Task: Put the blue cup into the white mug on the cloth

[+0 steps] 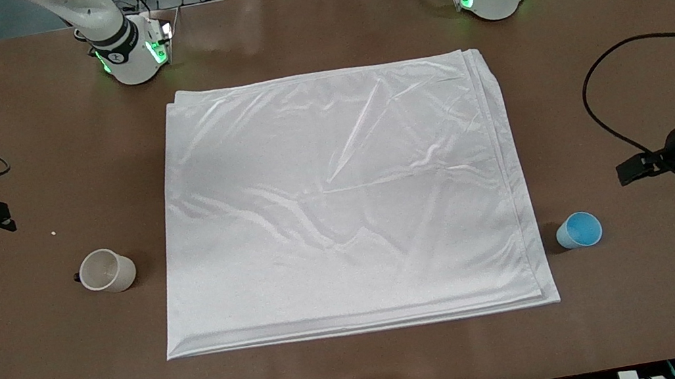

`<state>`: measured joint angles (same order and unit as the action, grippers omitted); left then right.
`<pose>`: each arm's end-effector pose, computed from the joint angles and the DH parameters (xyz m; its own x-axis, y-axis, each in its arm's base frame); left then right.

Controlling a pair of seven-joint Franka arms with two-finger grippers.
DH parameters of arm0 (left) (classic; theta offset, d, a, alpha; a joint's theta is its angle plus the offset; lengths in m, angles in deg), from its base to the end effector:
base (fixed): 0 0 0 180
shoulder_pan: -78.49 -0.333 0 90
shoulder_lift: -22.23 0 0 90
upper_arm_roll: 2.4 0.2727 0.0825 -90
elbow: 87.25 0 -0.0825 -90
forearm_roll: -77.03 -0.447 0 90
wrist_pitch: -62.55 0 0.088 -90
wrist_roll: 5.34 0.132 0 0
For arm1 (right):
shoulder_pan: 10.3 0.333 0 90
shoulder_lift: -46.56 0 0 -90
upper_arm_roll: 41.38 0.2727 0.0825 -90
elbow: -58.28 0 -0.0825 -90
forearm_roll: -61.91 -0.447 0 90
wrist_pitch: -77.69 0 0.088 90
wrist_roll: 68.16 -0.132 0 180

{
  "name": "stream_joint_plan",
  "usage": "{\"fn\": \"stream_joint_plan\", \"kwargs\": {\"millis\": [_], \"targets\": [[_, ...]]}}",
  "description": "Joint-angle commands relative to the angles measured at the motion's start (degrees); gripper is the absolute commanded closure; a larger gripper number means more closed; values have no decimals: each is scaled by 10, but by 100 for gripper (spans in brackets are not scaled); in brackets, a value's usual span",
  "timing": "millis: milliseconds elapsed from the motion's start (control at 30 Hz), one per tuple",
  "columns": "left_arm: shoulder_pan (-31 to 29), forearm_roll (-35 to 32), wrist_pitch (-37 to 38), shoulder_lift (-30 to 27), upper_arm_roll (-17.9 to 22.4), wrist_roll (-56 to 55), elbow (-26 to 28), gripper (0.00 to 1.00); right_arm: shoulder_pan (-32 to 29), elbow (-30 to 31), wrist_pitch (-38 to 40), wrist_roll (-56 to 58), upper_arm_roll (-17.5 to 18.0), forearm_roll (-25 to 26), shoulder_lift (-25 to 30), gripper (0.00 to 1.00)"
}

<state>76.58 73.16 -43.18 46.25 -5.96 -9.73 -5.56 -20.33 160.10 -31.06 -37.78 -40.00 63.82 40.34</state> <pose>0.7271 -0.0090 0.3755 0.9994 0.0348 0.0040 0.0350 -0.9986 -0.0396 0.6438 -0.1015 0.4043 0.9251 0.3798 -0.0041 0.3797 -0.9246 0.0313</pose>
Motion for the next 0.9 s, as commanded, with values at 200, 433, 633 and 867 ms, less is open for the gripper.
{"fn": "stream_joint_plan", "kwargs": {"millis": [200, 433, 633, 867], "targets": [[-17, -15, -103, 88, 0, 36, -10, 0, -1, 58, -78, 160, 0, 19, -22, 0], [-18, -15, -143, 125, 1, 37, -10, 0, -3, 59, -122, 280, 0, 30, -58, 0], [-20, -14, -156, 151, 0, 47, -10, 0, -3, 58, -159, 392, 0, 31, -93, 0], [-20, -13, -160, 166, 0, 47, -9, 0, -3, 58, -199, 497, 0, 31, -138, 0]]}}
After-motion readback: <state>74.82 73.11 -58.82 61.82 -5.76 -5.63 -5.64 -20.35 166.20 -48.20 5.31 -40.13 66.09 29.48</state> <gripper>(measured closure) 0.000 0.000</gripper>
